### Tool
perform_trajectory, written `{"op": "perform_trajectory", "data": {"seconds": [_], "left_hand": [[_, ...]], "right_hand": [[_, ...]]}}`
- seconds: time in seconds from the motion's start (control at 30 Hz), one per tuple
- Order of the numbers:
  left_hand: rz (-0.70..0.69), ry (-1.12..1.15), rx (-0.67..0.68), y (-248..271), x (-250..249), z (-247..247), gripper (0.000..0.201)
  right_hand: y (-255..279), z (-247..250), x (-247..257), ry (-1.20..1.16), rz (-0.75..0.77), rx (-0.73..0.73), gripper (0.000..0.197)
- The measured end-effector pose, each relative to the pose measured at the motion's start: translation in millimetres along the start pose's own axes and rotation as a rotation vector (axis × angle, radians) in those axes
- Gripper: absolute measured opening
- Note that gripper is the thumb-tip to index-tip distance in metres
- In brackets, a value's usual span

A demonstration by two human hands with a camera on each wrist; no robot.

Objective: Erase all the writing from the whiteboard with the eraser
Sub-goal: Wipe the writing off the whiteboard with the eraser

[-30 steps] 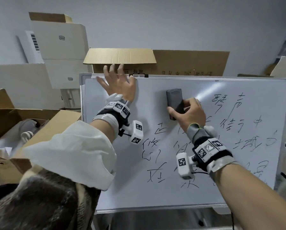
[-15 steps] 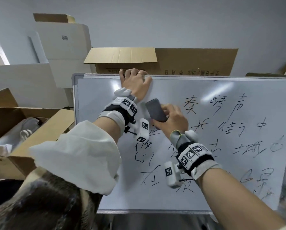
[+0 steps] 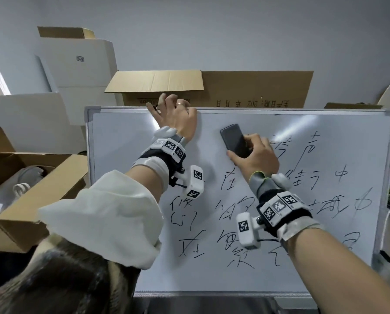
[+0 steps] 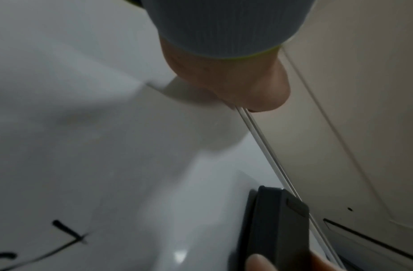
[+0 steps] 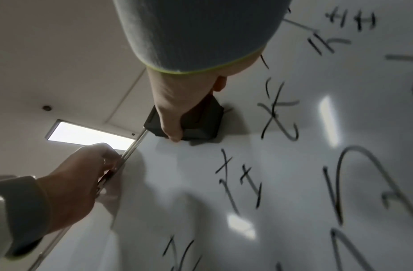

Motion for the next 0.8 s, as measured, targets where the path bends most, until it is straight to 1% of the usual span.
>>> {"op": "perform_trajectory", "data": {"seconds": [0.03, 0.07, 0.13, 0.17, 0.23, 0.3, 0.33, 0.4, 0.47, 0.53, 0.6, 0.67, 0.77, 0.8], "left_hand": [[-0.036, -0.014, 0.000, 1.0, -6.7, -1.0, 0.037], [-0.090, -0.032, 0.017, 1.8, -14.7, -4.2, 0.041], [-0.180, -0.062, 0.080, 5.3, -29.1, -12.2, 0.048], [-0.191, -0.070, 0.097, 7.4, -34.6, -14.8, 0.051], [-0.153, -0.070, 0.080, 10.2, -39.5, -19.0, 0.053], [-0.105, -0.054, 0.022, 11.8, -39.5, -21.3, 0.049], [-0.085, -0.040, 0.014, 12.3, -36.9, -21.3, 0.048], [-0.073, -0.013, 0.021, 11.6, -30.1, -18.4, 0.045], [-0.095, -0.002, 0.015, 11.9, -31.9, -15.8, 0.043], [-0.103, -0.010, 0.015, 14.3, -34.4, -15.0, 0.043], [-0.090, -0.010, 0.015, 16.3, -34.9, -15.3, 0.044], [-0.080, 0.018, 0.012, 18.3, -37.6, -17.3, 0.044], [-0.094, 0.047, -0.001, 23.9, -43.5, -18.5, 0.042], [-0.095, 0.055, -0.007, 24.4, -44.0, -17.8, 0.042]], "right_hand": [[-5.1, 6.1, -6.5, 0.013, -0.001, 0.003, 0.054], [-11.1, 14.6, -15.7, 0.007, -0.037, -0.010, 0.054], [-20.7, 32.4, -37.1, -0.028, -0.155, -0.062, 0.056], [-23.4, 38.7, -46.8, -0.041, -0.208, -0.091, 0.057], [-23.6, 43.4, -60.1, -0.059, -0.254, -0.136, 0.057], [-23.0, 39.5, -59.1, -0.086, -0.228, -0.149, 0.057], [-20.8, 34.3, -53.8, -0.111, -0.197, -0.136, 0.058], [-12.2, 17.7, -37.2, -0.142, -0.103, -0.061, 0.057], [-3.2, 3.5, -20.2, -0.146, -0.016, 0.039, 0.057], [2.5, -5.3, -11.6, -0.151, 0.009, 0.092, 0.057], [2.8, -3.4, -13.0, -0.134, 0.004, 0.095, 0.057], [-3.6, 9.5, -24.5, -0.122, -0.065, 0.016, 0.057], [-13.7, 31.3, -42.1, -0.112, -0.236, -0.145, 0.057], [-14.2, 33.8, -42.0, -0.094, -0.253, -0.168, 0.056]]}}
Point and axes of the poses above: each hand's wrist, its own y-axis away from the middle knuckle, its own z-axis out of the back of the hand, x = y × z, the point moved 1 cm from there along -y, towards the middle knuckle, and after that the axes turned 3 degrees about -y, right-handed, at the moved point
